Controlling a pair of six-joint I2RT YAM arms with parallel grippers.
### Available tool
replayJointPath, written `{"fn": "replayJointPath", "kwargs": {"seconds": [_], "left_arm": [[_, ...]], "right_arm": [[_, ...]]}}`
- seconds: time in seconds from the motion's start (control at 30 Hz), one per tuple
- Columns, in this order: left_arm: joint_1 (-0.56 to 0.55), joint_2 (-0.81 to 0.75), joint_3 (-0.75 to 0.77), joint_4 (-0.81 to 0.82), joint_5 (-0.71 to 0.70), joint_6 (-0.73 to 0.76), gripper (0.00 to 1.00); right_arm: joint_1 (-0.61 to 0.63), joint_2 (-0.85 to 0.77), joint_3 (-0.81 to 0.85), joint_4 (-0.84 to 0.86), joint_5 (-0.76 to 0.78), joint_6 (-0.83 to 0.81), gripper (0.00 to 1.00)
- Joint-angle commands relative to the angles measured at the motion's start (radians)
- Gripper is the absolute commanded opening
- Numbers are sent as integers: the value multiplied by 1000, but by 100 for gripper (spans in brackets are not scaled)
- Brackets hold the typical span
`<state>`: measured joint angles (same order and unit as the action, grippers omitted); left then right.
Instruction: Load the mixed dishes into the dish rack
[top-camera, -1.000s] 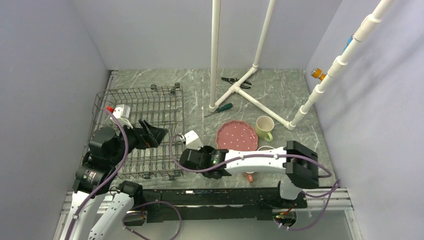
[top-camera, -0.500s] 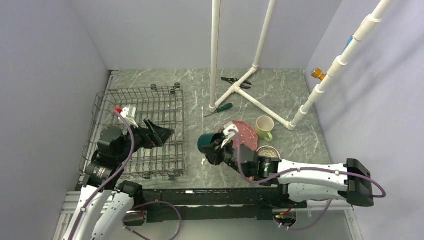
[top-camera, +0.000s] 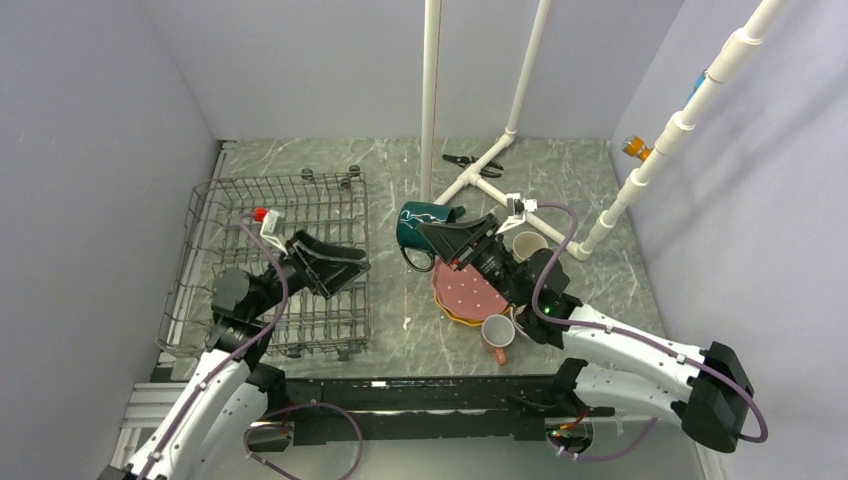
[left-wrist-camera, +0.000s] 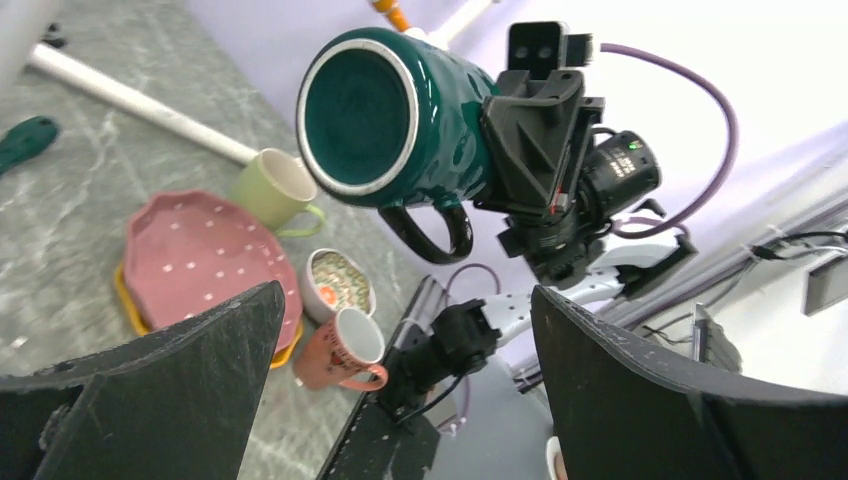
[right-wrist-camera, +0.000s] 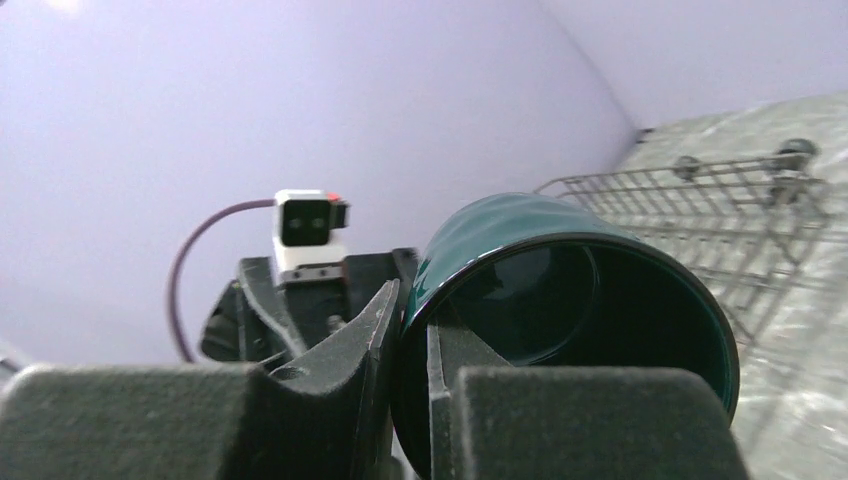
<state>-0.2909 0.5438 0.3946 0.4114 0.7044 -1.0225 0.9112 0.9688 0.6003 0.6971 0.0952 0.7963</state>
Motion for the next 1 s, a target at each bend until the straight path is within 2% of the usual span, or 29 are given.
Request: {"fn": "replayJointPath", "kwargs": {"seconds": [0.0, 0.13, 0.37, 0.47, 0.63, 0.8, 0.97], "left_arm": [[-30, 91, -17, 384, 65, -155, 99], [-82, 200, -1, 503, 58, -217, 99], [-197, 314, 123, 418, -2, -168, 99], [-228, 346, 158, 410, -35, -156, 91], [-264, 385, 186, 397, -66, -149, 85], [-305, 436, 160, 495, -103, -183, 72], [-321, 419, 197, 368, -114, -106, 65]], "right_arm": [[4, -2, 52, 244, -79, 79, 0], [3, 17, 41, 326, -83, 83, 0], [3, 79, 11, 488, -78, 111, 0], [3, 103, 6, 536, -76, 120, 0], [4, 126, 11, 563, -88, 120, 0], [4, 146, 10, 586, -86, 134, 0], [5, 133, 16, 550, -109, 106, 0]]}}
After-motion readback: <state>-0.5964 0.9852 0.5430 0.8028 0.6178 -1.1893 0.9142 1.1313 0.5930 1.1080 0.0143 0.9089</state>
